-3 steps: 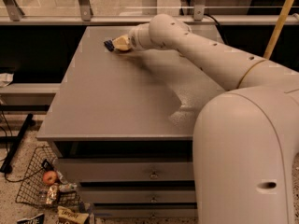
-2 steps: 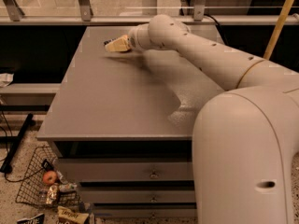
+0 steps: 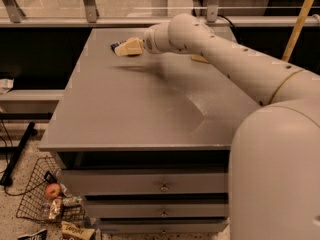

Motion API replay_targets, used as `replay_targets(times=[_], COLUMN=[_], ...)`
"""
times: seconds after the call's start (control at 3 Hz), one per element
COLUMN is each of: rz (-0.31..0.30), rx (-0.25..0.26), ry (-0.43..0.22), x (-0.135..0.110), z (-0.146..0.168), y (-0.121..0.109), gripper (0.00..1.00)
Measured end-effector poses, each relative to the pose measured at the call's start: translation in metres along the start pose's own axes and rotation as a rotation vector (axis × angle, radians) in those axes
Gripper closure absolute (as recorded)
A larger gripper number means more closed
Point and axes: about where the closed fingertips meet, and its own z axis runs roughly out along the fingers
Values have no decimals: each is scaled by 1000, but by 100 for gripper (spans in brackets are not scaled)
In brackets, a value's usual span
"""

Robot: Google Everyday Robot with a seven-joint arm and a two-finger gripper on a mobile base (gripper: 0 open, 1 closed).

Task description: Move orange near rxbar blueberry

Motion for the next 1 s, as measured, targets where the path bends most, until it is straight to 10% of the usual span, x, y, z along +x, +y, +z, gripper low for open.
replay_targets(times=[1.0], rz=[57], rx=[86], ry=[-60], x=[32], z=[-103], y=[-38], gripper=[0])
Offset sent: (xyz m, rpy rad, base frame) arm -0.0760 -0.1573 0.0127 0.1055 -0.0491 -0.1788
